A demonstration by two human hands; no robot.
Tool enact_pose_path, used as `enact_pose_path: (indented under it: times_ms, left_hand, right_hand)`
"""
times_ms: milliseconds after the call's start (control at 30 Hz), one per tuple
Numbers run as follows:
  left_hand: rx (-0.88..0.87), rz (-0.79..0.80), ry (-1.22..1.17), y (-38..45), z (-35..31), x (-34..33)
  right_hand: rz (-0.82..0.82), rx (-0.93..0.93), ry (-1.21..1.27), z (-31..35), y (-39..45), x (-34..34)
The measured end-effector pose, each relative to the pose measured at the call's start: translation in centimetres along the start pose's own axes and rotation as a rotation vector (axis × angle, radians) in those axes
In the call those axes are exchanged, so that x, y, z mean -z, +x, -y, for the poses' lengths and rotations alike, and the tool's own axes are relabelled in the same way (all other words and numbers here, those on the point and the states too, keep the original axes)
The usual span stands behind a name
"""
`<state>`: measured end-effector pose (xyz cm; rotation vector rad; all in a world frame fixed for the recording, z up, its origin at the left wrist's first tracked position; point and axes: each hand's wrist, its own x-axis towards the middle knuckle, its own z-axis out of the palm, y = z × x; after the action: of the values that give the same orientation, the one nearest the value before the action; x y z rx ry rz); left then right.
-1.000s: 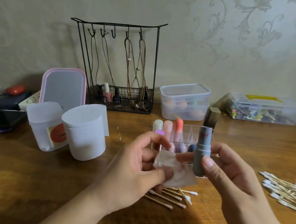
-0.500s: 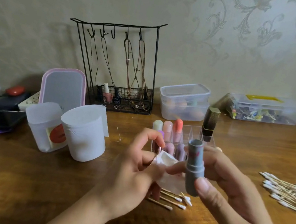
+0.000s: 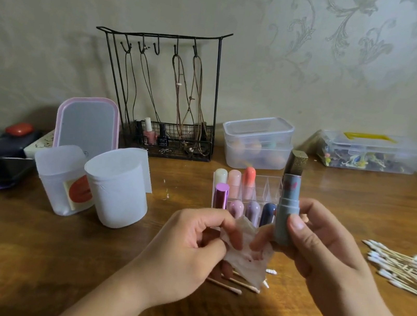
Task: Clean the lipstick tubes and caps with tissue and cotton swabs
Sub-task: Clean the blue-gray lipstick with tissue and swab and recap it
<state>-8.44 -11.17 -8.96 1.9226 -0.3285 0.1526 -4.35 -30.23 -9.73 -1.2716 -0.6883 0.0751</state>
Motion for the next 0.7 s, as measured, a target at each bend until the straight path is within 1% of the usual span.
enact_pose_path:
  times_ms: [67, 167, 233, 267, 300, 333, 367, 400, 433, 500, 567, 700]
  left_hand:
    - [-0.016, -0.015, 0.007, 0.0, 0.1, 0.2]
    - [-0.089, -0.043, 0.017, -0.1, 0.1, 0.2]
    - [-0.137, -0.105, 0.061, -0.1, 0.1, -0.1]
    - [-0.139, -0.151, 0.097, -0.2, 0.1, -0.3]
    - [-0.12, -0.212, 0.137, -0.2, -0.1, -0.5]
    - [-0.089, -0.274, 0.159, -0.3, -0.4, -0.8]
    - [-0.058, -0.32, 0.154, -0.3, -0.5, -1.0]
    - [-0.031, -0.348, 0.116, -0.2, -0.7, -1.3]
    - [-0.01, -0.363, 0.05, -0.1, -0.6, -1.5]
    - [0.034, -0.396, -0.073, 0.3, -0.5, -1.7]
    - [0.077, -0.419, -0.152, 0.4, -0.8, -1.8]
    - [0.119, -0.314, -0.425, 0.2, -1.1, -1.3]
  right_hand:
    - [-0.016, 0.016, -0.057, 0.0, -0.2, 0.0]
    - [0.012, 0.018, -0.065, 0.2, -0.4, -0.2]
    - [0.03, 0.006, -0.063, 0.3, -0.4, -0.3]
    - [0.024, 0.013, -0.103, 0.3, -0.5, -0.4]
    - [-0.002, 0.05, -0.209, 0.2, -0.6, -0.4]
    - [-0.051, 0.127, -0.366, 0.2, -0.7, -0.4]
    - [-0.105, 0.222, -0.529, 0.3, -0.8, -0.4]
    - [-0.138, 0.306, -0.632, 0.6, -1.0, -0.5]
    - [-0.139, 0.365, -0.657, 0.8, -1.2, -0.7]
    - [-0.063, 0.414, -0.655, 0.8, -1.7, -1.3]
    - [-0.005, 0.345, -0.652, 0.4, -1.8, -1.8]
    - [-0.062, 0.119, -0.544, -0.4, -1.3, -1.7]
